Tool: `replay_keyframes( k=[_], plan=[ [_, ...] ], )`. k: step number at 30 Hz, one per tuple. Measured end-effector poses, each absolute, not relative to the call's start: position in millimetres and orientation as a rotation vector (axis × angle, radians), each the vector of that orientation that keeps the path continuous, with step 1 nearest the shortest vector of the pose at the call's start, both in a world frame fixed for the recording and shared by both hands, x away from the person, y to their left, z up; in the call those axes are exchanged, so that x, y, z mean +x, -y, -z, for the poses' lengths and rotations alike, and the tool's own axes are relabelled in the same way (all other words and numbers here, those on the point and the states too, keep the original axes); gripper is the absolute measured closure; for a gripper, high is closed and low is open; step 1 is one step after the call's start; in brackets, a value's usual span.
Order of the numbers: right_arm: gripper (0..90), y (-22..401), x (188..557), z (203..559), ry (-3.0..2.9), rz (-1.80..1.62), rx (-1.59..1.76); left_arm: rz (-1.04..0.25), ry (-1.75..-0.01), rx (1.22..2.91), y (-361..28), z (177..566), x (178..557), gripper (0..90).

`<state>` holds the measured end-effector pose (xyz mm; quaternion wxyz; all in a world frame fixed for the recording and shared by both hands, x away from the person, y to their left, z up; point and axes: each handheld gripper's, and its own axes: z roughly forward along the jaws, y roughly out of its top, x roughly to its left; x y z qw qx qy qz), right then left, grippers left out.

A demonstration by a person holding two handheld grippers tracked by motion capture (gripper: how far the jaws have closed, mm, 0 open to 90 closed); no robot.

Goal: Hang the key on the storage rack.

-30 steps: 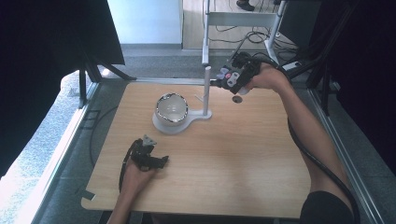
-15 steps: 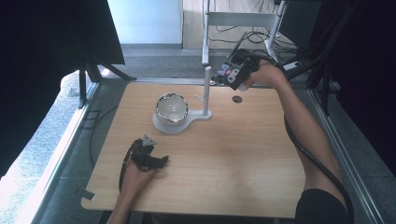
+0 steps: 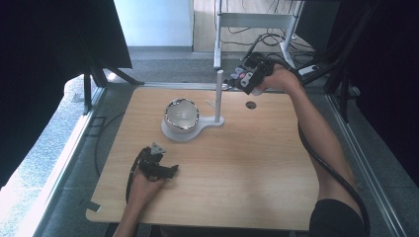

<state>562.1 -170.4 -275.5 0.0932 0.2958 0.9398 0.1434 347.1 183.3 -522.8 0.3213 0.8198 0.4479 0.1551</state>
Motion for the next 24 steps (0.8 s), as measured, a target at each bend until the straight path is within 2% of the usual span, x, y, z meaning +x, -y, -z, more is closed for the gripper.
replay_keyframes(
  k=[24],
  plan=[
    [40.7, 174.7, 571.3, 315.2, -2.82, -0.386, 0.907, -0.412, -1.176, 2.151, -183.1, 522.9, 347.2, 2.6]
  ],
)
